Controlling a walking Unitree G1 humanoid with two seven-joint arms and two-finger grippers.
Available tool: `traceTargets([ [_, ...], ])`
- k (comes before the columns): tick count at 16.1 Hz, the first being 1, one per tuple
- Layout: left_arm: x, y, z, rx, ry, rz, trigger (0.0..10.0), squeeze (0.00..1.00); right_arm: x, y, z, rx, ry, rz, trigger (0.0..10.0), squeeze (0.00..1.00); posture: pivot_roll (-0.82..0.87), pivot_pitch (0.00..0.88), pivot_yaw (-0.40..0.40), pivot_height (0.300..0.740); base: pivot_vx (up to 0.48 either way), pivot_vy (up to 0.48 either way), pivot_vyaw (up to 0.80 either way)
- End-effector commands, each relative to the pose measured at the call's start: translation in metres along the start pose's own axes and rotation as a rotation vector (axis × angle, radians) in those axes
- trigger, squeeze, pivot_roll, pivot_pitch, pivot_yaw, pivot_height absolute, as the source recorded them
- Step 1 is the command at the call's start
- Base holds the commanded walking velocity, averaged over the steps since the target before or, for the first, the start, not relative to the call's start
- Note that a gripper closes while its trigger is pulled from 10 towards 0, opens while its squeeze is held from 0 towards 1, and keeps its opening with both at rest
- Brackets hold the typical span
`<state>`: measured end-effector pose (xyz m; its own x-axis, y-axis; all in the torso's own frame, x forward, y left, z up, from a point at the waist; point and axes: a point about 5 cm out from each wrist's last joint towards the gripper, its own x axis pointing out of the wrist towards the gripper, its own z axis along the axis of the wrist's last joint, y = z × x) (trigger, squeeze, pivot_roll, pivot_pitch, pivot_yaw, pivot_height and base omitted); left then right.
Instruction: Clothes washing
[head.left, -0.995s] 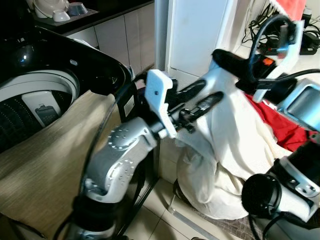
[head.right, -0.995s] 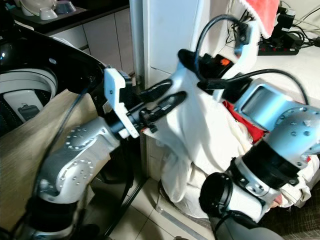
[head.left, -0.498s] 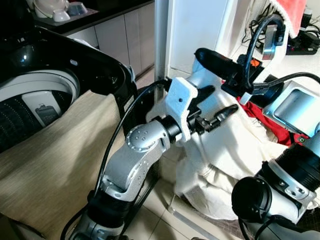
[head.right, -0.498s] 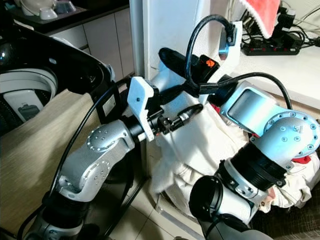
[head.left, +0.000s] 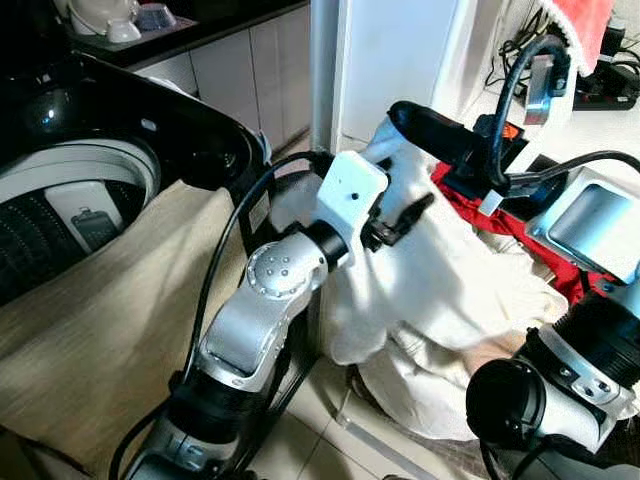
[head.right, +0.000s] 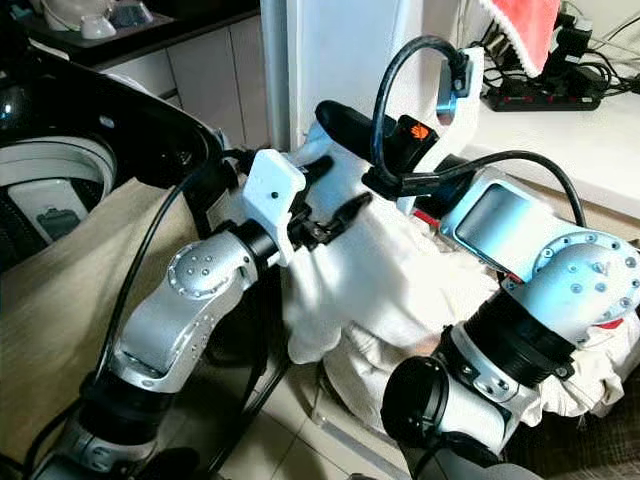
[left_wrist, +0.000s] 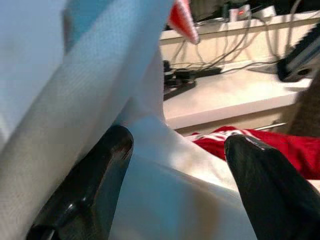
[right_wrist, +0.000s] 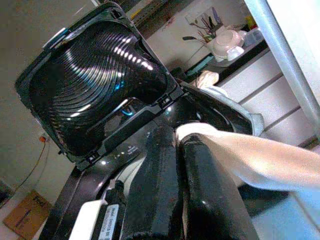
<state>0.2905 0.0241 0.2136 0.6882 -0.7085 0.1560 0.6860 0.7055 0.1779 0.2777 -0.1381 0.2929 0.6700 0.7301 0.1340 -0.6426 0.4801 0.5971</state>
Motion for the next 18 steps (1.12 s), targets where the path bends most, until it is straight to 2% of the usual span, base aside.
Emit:
traceTargets([
  [1,-0.001,0.001,0.005,-0.033,-0.037,-0.009,10.0,0.0,-0.005,0.001,0.002,-0.021,-0.002,-0.004,0.0,0.0,-0.11,0.0,-0.008,0.74,0.0,0.0,0.0],
  [2,-0.013,-0.004,0.022,-0.178,-0.181,-0.108,10.0,0.0,-0.007,-0.001,0.003,-0.022,-0.006,-0.023,0.0,0.0,-0.11,0.0,-0.008,0.74,0.0,0.0,0.0],
  [3,-0.016,-0.005,0.025,-0.192,-0.203,-0.135,10.0,0.0,-0.008,-0.002,0.004,-0.023,-0.006,-0.026,0.0,0.0,-0.12,0.0,-0.005,0.74,0.0,0.0,0.0],
  [4,-0.03,-0.009,0.032,-0.203,-0.228,-0.26,10.0,0.0,-0.011,-0.005,0.005,-0.032,-0.001,-0.05,0.0,0.0,-0.12,0.0,-0.009,0.74,0.0,0.0,0.0],
  [5,-0.034,-0.006,0.033,-0.199,-0.23,-0.265,10.0,0.0,-0.013,-0.006,0.006,-0.031,0.0,-0.057,0.0,0.0,-0.12,0.0,-0.011,0.74,0.0,0.0,0.0],
  [8,-0.05,0.018,0.044,-0.189,-0.247,-0.247,10.0,0.0,-0.019,-0.014,0.006,-0.025,0.013,-0.1,0.0,0.0,-0.11,0.0,-0.02,0.74,0.0,0.0,0.0],
  [10,-0.05,0.032,0.044,-0.141,-0.233,-0.185,10.0,0.0,-0.019,-0.013,0.007,-0.024,0.014,-0.091,0.0,0.0,-0.11,0.0,-0.023,0.74,0.0,0.0,0.0],
  [12,-0.042,0.037,0.03,-0.08,-0.151,-0.143,10.0,0.0,-0.017,-0.009,0.007,-0.029,0.014,-0.065,0.0,0.0,-0.11,0.0,-0.023,0.74,0.0,0.0,0.0],
  [14,-0.033,0.026,0.016,-0.123,-0.09,-0.161,10.0,0.0,-0.016,-0.006,0.008,-0.031,0.011,-0.05,0.0,0.0,-0.11,0.0,-0.018,0.74,0.0,0.0,0.0],
  [16,-0.024,0.013,0.0,-0.127,-0.041,-0.181,10.0,0.0,-0.015,-0.004,0.008,-0.036,0.008,-0.038,0.0,0.0,-0.12,0.0,-0.012,0.74,0.0,0.0,0.0],
  [17,-0.02,0.005,0.0,-0.186,-0.063,-0.213,10.0,0.0,-0.015,-0.003,0.008,-0.037,0.008,-0.037,0.0,0.0,-0.12,0.0,-0.01,0.74,0.0,0.0,0.0],
  [18,-0.019,0.003,0.001,-0.203,-0.076,-0.223,10.0,0.0,-0.015,-0.003,0.008,-0.036,0.008,-0.036,0.0,0.0,-0.12,0.0,-0.01,0.74,0.0,0.0,0.0],
])
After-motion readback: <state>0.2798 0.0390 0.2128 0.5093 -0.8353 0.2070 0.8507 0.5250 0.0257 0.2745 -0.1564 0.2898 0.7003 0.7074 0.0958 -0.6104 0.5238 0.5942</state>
